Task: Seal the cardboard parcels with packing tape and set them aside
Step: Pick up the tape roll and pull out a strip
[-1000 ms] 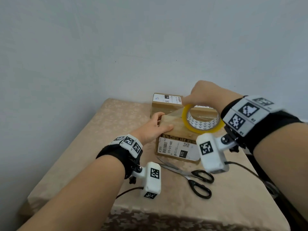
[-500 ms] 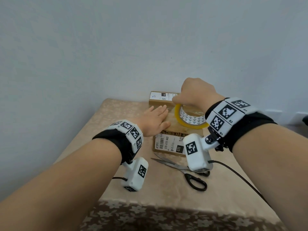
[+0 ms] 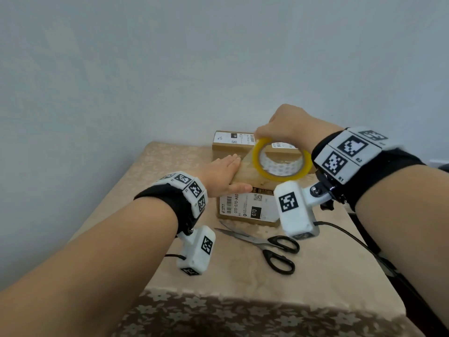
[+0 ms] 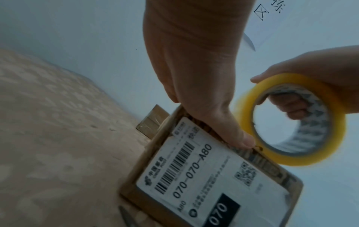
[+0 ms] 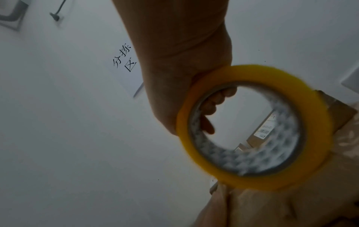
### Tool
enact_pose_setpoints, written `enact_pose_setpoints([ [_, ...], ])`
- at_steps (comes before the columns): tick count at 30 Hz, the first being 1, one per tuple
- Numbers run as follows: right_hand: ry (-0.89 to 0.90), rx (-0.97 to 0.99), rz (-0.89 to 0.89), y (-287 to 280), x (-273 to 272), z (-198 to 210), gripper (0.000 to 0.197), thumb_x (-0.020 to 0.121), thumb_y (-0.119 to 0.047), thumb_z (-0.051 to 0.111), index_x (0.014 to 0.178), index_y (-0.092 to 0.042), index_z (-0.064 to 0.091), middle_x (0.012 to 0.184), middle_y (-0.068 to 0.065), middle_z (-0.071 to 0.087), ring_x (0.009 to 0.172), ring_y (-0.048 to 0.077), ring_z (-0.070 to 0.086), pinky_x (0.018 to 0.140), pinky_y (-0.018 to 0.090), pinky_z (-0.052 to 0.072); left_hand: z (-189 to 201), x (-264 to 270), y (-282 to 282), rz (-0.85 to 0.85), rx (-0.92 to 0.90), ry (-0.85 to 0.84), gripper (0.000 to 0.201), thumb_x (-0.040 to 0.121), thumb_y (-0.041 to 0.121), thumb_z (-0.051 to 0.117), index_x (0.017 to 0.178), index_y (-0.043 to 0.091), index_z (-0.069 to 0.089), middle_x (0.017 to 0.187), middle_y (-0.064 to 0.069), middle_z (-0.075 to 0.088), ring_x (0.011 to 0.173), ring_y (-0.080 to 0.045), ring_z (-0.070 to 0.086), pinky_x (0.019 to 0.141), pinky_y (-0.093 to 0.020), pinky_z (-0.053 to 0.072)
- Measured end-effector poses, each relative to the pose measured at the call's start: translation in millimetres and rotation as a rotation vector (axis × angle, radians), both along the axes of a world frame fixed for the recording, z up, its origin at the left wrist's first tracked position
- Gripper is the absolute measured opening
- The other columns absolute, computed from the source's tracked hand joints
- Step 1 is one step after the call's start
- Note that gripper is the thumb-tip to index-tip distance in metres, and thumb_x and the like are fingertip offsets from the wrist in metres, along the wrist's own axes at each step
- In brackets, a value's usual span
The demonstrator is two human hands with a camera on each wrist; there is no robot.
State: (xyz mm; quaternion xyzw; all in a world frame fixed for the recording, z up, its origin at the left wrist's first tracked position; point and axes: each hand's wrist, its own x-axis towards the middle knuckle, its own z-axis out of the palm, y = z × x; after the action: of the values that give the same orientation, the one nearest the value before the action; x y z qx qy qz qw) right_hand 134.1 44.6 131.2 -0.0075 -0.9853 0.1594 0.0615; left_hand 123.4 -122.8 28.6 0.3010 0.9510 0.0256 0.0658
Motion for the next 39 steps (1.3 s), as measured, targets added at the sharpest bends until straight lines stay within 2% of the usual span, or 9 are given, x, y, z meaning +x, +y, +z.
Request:
enact_pose_setpoints([
  [3, -0.118, 0.229, -0.043, 21.1, 8.2, 0.0, 0.032, 0.079, -0.028, 0.064, 0.054, -0.012, 0.052, 0.062, 0.004, 0.052, 0.06, 0.021, 0.049, 0.053, 0.028, 0.034, 1.3, -0.2, -0.7, -0.014, -0.034, -0.015, 0.089, 0.091, 0.06, 0.034, 0.151, 0.005, -0.001, 0.159, -0.011, 0.0, 0.147, -0.02, 0.003, 0.12, -0.036, 0.007],
  [7, -0.21, 0.291, -0.058, 46.9, 14.9, -30.4, 0.046, 0.088, -0.051, 0.057, 0.063, -0.013, 0.053, 0.068, 0.001, 0.052, 0.064, 0.015, 0.049, 0.061, 0.029, 0.038, 3.3, 1.2, 2.6, -0.016, -0.058, -0.02, 0.087, 0.092, 0.059, 0.034, 0.151, 0.006, 0.0, 0.159, -0.009, -0.002, 0.147, -0.019, 0.001, 0.12, -0.039, 0.006],
  [9, -0.197, 0.27, -0.053, 55.8, 14.6, -47.7, 0.054, 0.088, -0.06, 0.051, 0.061, -0.013, 0.053, 0.066, 0.0, 0.054, 0.063, 0.014, 0.051, 0.056, 0.027, 0.036, 2.8, 2.4, 2.9, -0.013, -0.059, -0.019, 0.086, 0.092, 0.058, 0.035, 0.151, 0.006, 0.0, 0.159, -0.01, -0.002, 0.147, -0.019, 0.001, 0.119, -0.039, 0.006],
  [17, -0.241, 0.221, -0.016, 67.0, 8.2, -73.0, 0.059, 0.089, -0.062, 0.049, 0.055, -0.014, 0.051, 0.064, 0.0, 0.053, 0.062, 0.015, 0.05, 0.054, 0.026, 0.032, 1.4, 1.1, 3.6, -0.011, -0.068, -0.032, 0.086, 0.092, 0.058, 0.034, 0.151, 0.006, -0.001, 0.159, -0.01, -0.003, 0.147, -0.019, 0.0, 0.119, -0.041, 0.006],
  [24, -0.267, 0.238, -0.021, 65.8, 1.1, -82.5, 0.059, 0.09, -0.063, 0.045, 0.06, -0.012, 0.048, 0.063, 0.002, 0.052, 0.06, 0.016, 0.049, 0.059, 0.027, 0.038, 15.4, 8.9, 30.8, -0.056, -0.267, 0.074, 0.096, 0.083, 0.072, 0.015, 0.151, 0.006, 0.0, 0.159, -0.01, 0.001, 0.147, -0.019, 0.003, 0.119, -0.041, -0.001],
  [29, -0.235, 0.239, -0.026, 68.9, 2.8, -87.2, 0.063, 0.09, -0.063, 0.044, 0.054, -0.011, 0.046, 0.057, 0.002, 0.048, 0.054, 0.016, 0.047, 0.053, 0.027, 0.035, 8.4, 19.5, 69.3, -0.138, -0.077, -0.049, 0.092, 0.09, 0.066, 0.03, 0.151, 0.006, -0.004, 0.159, -0.011, -0.007, 0.147, -0.018, -0.004, 0.12, -0.039, 0.0],
  [33, -0.196, 0.196, -0.022, 68.5, 2.7, -88.8, 0.059, 0.089, -0.061, 0.05, 0.055, -0.013, 0.042, 0.056, 0.001, 0.046, 0.053, 0.015, 0.044, 0.05, 0.027, 0.032, 11.3, 5.8, 38.2, -0.029, -0.165, -0.032, 0.106, 0.082, 0.073, 0.036, 0.15, 0.004, -0.008, 0.158, -0.013, -0.01, 0.147, -0.022, -0.002, 0.12, -0.039, 0.004],
  [36, -0.194, 0.174, -0.018, 68.7, 3.6, -86.5, 0.059, 0.089, -0.06, 0.051, 0.055, -0.013, 0.041, 0.055, 0.001, 0.044, 0.052, 0.016, 0.042, 0.05, 0.027, 0.032, 16.3, 3.1, 50.3, -0.037, -0.255, -0.012, 0.121, 0.072, 0.081, 0.044, 0.149, 0.003, -0.007, 0.159, -0.013, -0.003, 0.146, -0.024, 0.004, 0.12, -0.04, 0.006],
  [39, -0.17, 0.101, -0.022, 70.5, 7.5, -88.5, 0.061, 0.087, -0.062, 0.051, 0.052, -0.013, 0.041, 0.05, 0.0, 0.043, 0.048, 0.016, 0.042, 0.051, 0.028, 0.034, 18.7, 2.7, 77.1, -0.1, -0.173, -0.014, 0.12, 0.07, 0.074, 0.06, 0.151, 0.008, 0.0, 0.157, -0.007, 0.016, 0.143, -0.021, 0.018, 0.117, -0.04, 0.01],
])
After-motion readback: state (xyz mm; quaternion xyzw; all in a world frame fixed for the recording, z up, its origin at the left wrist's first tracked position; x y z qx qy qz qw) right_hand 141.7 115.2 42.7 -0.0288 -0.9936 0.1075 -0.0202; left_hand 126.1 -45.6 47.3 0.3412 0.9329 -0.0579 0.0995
